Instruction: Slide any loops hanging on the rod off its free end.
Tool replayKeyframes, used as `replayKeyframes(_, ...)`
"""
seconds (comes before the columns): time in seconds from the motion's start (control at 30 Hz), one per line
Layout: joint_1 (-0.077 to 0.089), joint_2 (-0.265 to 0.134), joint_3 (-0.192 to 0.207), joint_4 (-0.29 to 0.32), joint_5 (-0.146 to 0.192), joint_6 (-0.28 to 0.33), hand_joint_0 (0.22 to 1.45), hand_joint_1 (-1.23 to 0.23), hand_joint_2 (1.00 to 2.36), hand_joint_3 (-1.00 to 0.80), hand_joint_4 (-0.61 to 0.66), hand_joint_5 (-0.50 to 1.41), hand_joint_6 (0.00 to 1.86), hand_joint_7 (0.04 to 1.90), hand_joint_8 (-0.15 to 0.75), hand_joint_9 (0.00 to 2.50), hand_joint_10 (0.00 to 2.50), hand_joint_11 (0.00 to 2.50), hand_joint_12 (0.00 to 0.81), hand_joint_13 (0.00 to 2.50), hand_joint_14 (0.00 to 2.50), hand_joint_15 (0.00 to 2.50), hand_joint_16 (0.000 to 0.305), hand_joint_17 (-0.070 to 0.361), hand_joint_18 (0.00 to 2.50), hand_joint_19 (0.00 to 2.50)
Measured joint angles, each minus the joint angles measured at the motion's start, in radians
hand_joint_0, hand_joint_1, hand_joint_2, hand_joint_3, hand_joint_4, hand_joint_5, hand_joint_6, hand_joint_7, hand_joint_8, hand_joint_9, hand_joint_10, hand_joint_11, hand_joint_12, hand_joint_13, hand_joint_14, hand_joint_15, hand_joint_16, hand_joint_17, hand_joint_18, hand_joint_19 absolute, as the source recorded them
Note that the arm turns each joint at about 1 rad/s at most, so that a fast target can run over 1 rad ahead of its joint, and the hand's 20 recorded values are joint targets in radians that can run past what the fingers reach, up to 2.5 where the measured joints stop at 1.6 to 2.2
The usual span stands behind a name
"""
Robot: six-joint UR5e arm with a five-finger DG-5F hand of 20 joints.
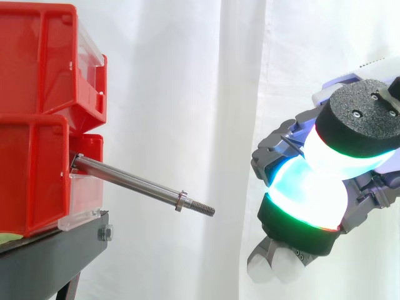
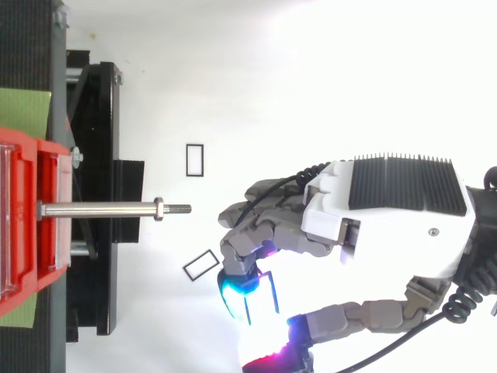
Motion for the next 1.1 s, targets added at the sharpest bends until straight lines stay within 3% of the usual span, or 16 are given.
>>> replayKeyframes(1.1,0.000,0.000,0.000,0.000,0.000,0.000,0.59,-0.72,1.02,-0.14,-0.03,-0.17,0.90,1.17,0.323,0.80,0.01,0.24,0.335,0.48,0.00,0.00,0.045,0.102,0.44,0.04)
